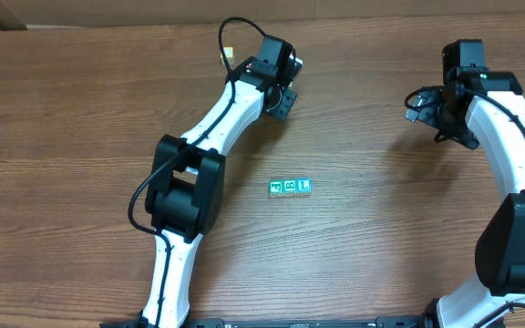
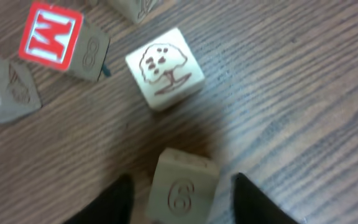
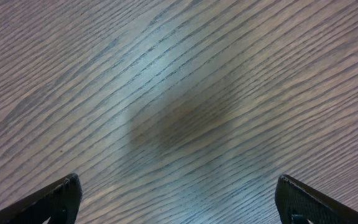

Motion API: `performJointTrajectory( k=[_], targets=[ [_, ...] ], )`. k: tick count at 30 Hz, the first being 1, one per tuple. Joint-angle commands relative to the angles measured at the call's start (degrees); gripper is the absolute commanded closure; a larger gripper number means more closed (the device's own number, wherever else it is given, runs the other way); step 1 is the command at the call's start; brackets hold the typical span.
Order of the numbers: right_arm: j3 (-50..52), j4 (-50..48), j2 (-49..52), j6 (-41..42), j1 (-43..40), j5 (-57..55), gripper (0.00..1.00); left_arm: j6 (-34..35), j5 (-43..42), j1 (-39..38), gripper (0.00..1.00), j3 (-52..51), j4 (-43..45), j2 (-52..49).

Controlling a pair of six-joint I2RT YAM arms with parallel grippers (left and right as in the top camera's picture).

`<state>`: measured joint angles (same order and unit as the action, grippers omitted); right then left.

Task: Flip 5 blocks
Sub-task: 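Move the left gripper over the white block marked 6 in the cluster, then close the left gripper on the white 6 block and lift it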

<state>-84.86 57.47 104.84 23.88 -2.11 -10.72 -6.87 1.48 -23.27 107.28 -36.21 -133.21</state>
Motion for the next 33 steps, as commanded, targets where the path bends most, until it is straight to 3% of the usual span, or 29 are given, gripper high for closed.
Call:
performJointTrajectory(
  k=[1,3,19,33],
  targets=[
    [-0.72,-0.31,-0.96,-0.33,0.07,-0.11,0.00,-1.31,-1.11,0.11,0.60,0.83,1.81,-1.38],
    [-0.72,-0.33,-0.96,-0.33,0.07,-0.11,0.00,-1.38,-0.83,0.11,0.57,0.83,1.77,-1.40],
    [-0.72,-0.33,-0.96,-0.33,0.07,-0.11,0.00,-1.33,-0.90,0.11,0.60,0.83,-1.18,-1.44],
    [-0.72,-0.31,-0.96,-0.33,0.07,-0.11,0.00,-1.31,-0.90,0.11,0.67,0.83,-1.49,-1.42]
  ],
)
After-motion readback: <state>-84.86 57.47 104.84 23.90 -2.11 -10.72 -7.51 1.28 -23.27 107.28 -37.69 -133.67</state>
